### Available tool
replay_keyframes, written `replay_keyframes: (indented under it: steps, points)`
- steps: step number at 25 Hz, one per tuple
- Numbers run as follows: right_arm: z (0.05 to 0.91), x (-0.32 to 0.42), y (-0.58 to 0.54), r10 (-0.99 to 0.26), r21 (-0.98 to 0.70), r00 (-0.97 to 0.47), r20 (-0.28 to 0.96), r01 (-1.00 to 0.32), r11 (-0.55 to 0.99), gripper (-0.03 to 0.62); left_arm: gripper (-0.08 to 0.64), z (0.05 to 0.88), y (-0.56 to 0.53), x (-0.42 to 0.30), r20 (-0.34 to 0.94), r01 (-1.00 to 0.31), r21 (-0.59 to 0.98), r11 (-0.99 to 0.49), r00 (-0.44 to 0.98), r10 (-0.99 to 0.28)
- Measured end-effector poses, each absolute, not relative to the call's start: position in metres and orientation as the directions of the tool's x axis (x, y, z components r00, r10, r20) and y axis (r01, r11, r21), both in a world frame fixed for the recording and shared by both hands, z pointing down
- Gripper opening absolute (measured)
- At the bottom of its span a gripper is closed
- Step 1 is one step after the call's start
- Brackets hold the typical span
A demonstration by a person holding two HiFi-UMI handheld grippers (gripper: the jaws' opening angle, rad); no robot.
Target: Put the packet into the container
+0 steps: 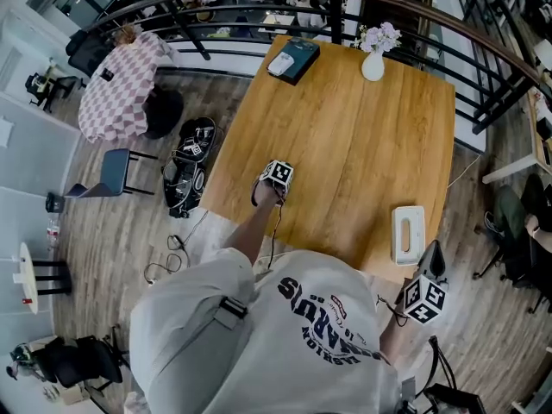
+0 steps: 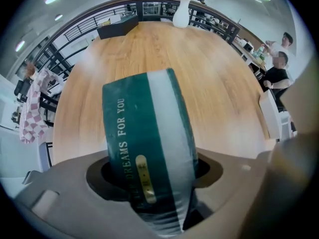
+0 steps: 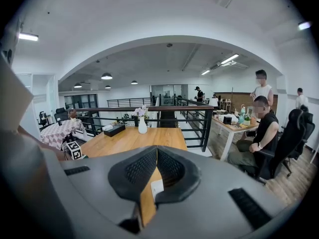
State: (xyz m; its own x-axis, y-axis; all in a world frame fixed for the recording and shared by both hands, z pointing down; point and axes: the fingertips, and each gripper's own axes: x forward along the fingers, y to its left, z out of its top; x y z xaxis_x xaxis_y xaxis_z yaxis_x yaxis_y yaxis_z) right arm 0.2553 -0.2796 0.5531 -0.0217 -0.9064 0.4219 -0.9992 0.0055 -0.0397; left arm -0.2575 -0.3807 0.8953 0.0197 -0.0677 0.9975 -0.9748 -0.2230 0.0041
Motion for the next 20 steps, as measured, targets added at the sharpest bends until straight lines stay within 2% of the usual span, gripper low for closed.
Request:
replay_keyframes:
  steps: [11,20]
  points:
    - [0.566,0.257,-0.284,-0.899,-0.064,-0.036,0.437,-0.998,0.01,0.008,0.314,0.897,-0.379,-0.25,0.997,-0.979,0.031,-0.202,0.046,-0.066]
    - [0.572,0.254,-0.289,-0.892,-0.073,-0.055,0.448,-0.997,0.024,0.008,0.314,0.878,-0.37,-0.245,0.999,-0.957,-0.015,-0.289,-0.001,-0.051]
